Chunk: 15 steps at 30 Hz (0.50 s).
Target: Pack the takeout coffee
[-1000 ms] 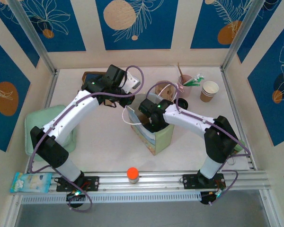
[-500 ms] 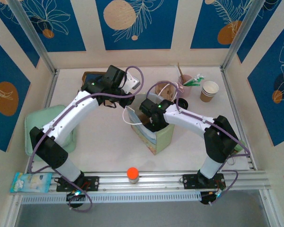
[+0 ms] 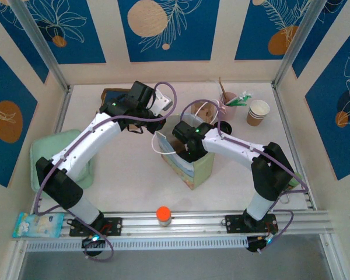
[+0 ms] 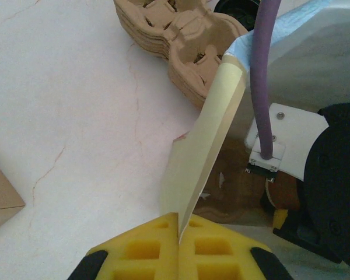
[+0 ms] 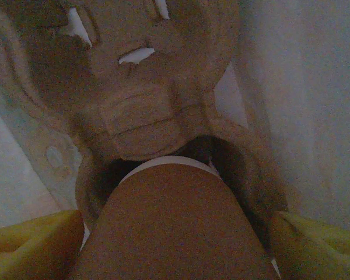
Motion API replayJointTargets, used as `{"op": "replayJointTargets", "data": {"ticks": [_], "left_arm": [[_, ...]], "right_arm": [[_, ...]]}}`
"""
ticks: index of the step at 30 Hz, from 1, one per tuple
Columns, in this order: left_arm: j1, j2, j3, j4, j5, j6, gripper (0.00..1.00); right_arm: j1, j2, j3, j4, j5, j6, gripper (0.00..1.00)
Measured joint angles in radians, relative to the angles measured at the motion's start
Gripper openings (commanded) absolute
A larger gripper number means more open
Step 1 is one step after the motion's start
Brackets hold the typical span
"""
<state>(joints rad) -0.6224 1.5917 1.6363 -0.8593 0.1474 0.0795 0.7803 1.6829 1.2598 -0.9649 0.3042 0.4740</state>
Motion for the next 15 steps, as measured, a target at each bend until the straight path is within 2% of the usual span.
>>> {"op": "replayJointTargets", "data": {"ticks": [15], "left_arm": [[0.000,-0.014,-0.030,0.024,0.002,0.000,0.06]], "right_arm": [[-0.018,0.000,-0.024,0.033,0.003,-0.014,0.29]]}}
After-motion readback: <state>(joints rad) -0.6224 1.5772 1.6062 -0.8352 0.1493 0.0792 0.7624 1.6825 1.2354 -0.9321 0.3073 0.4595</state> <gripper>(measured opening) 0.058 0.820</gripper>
